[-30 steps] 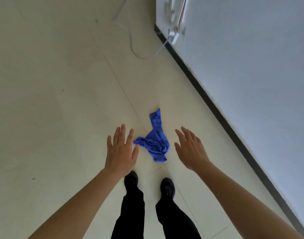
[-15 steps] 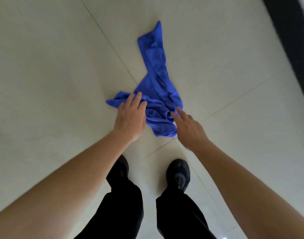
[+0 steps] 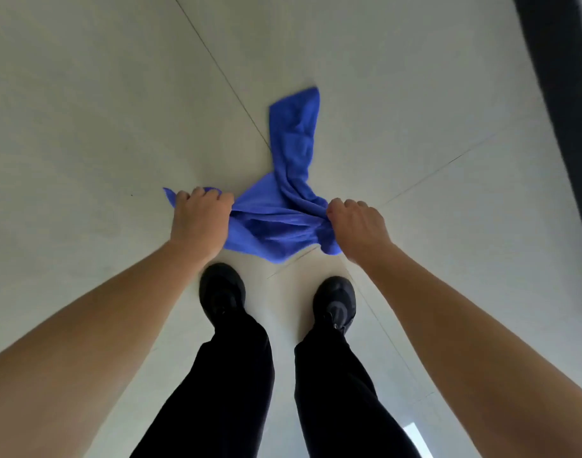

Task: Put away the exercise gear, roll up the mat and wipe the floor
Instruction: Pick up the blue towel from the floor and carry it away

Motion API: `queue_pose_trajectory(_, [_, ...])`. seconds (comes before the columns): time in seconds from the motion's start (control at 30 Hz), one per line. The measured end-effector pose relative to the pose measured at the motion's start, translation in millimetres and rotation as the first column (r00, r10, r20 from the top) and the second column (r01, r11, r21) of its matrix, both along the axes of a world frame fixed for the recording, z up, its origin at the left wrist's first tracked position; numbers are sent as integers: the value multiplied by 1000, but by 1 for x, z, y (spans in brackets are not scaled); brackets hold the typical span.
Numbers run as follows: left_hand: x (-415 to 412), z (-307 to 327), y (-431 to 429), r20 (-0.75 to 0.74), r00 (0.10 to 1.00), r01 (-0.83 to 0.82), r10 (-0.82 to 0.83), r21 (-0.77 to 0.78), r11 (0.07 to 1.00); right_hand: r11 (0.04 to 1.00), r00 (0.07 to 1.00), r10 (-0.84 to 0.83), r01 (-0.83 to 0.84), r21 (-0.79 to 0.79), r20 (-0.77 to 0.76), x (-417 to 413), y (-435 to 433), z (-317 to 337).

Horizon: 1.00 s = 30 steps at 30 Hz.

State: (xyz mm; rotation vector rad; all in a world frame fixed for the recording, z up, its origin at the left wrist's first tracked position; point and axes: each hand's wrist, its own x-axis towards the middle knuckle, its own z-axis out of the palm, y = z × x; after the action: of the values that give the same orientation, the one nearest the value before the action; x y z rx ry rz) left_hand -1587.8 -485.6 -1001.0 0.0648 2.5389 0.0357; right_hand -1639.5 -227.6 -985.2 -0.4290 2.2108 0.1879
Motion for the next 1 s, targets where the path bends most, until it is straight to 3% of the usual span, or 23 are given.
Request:
queue_pose_trajectory(0.17, [-36, 136, -30, -139, 975, -162, 176, 105, 981, 957, 986, -140, 110, -267, -96, -37, 7, 134])
queue_pose_trajectory(0.3, [-75, 283, -48, -223, 958, -157, 181, 122, 980, 952, 982, 43, -97, -290, -186, -73, 13, 273])
queue_pose_trajectory(0.37, [-88, 369, -51, -257, 953, -141, 162, 98, 985, 952, 968, 21, -96, -292, -251, -84, 17, 349])
queue_pose_trajectory(0.5, [-103, 534, -48, -389, 913, -93, 120, 90, 992, 883, 891, -303, 129, -451, -338, -87, 31, 511])
queue_pose_trajectory(0.6, [-105, 629, -40, -531, 837, -56, 131, 154, 986, 703, 786, -565, 299, -646, -252, -82, 37, 613])
queue_pose_trajectory(0.7, [-104, 687, -30, -623, 771, -1, 133, 208, 978, 459, 699, -715, 462, -759, -6, -75, 38, 701])
queue_pose_trajectory(0.77, [-104, 714, -23, -624, 771, 24, 127, 228, 973, 390, 677, -735, 467, -793, 37, -67, 39, 749])
queue_pose_trajectory(0.87, [-109, 741, -9, -617, 783, 96, 86, 256, 962, 368, 651, -759, 414, -833, -13, -47, 42, 809])
queue_pose_trajectory(1.0, [-125, 769, 16, -626, 780, 208, -7, 248, 946, 438, 594, -793, 408, -801, -130, -11, 53, 850])
